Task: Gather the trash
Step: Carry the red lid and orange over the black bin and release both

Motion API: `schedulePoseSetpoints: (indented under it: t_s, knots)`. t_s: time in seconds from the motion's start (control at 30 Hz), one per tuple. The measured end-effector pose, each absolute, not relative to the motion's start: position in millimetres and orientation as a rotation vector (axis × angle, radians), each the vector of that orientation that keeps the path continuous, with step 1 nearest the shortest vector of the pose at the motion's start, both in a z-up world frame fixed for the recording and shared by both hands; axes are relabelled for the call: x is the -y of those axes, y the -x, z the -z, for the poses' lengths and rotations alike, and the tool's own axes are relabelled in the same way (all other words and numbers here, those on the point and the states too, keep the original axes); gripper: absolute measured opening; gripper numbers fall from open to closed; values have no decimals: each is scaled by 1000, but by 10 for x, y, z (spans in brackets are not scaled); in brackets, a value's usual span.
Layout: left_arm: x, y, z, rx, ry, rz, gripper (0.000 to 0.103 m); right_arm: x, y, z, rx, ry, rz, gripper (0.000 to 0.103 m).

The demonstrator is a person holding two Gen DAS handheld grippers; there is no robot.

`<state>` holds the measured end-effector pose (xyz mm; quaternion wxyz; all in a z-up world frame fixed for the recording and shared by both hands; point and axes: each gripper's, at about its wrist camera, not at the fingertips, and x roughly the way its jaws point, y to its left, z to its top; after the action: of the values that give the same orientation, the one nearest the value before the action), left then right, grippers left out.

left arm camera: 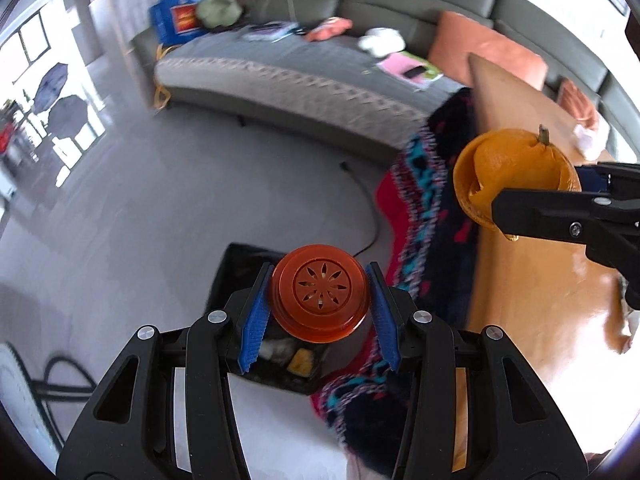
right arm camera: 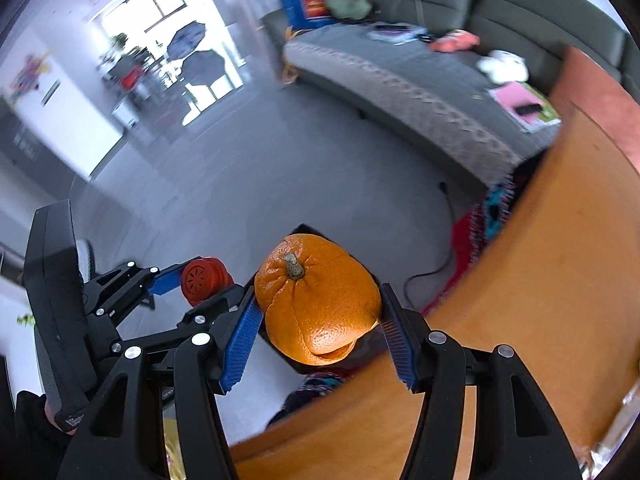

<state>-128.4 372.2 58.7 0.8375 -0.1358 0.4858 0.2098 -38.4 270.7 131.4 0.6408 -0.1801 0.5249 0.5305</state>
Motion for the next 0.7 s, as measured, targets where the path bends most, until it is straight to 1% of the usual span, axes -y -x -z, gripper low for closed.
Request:
schedulePoseSetpoints:
  t_s: [0.4, 0.47, 0.53, 0.57, 0.7]
  knots:
    - [-4320, 1750, -398, -1063, 362, -587, 46, -3330, 855, -1058, -1248, 494, -1295, 60]
    - [-4377, 1781, -365, -1071, 378, -596, 47, -3390, 865, -1026, -1254, 505, -1301, 61]
    - [-4417, 1809, -333, -1090, 377, -619, 78, -3492, 882, -973, -1269, 535, -1299, 67]
    - [-4436, 1813, -324, -1095, 367, -646, 96, -3533, 879, -955, -1272, 541, -1296, 69]
    - [-4489, 1817, -334, -1085, 382, -679, 97, -3585, 838, -972, -1264, 526, -1303, 69]
